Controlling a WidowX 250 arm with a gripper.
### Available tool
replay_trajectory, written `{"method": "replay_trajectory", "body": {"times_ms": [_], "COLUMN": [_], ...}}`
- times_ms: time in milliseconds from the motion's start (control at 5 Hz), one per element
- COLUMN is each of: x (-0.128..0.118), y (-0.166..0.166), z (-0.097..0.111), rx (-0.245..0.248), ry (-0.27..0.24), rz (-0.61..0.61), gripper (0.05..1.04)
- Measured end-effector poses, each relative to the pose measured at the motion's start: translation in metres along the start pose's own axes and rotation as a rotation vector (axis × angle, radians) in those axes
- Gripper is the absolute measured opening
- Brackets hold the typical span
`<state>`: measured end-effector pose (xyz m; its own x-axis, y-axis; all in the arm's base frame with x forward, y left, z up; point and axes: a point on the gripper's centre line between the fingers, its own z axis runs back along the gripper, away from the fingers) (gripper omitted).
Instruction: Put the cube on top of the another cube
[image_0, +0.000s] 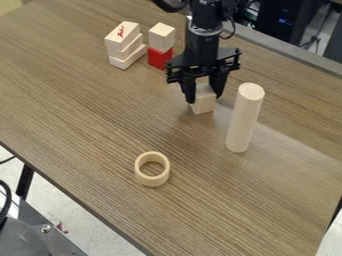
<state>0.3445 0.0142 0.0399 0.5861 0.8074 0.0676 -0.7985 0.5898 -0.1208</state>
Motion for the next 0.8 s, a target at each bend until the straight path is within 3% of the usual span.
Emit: {"method": "replay_trajectory", "body": {"times_ms": [200,600,800], "x": [0.004,0.025,0.037], "y": [0.005,0.007,0.005], "z": [0.002,0.054,0.077], "rx": [-0.003,-0.068,-0.094], "ry": [0.003,-0.112,-0.112], "rz": [-0.029,-0.235,-0.329], "gripper": [0.562,0.562,0.562]}}
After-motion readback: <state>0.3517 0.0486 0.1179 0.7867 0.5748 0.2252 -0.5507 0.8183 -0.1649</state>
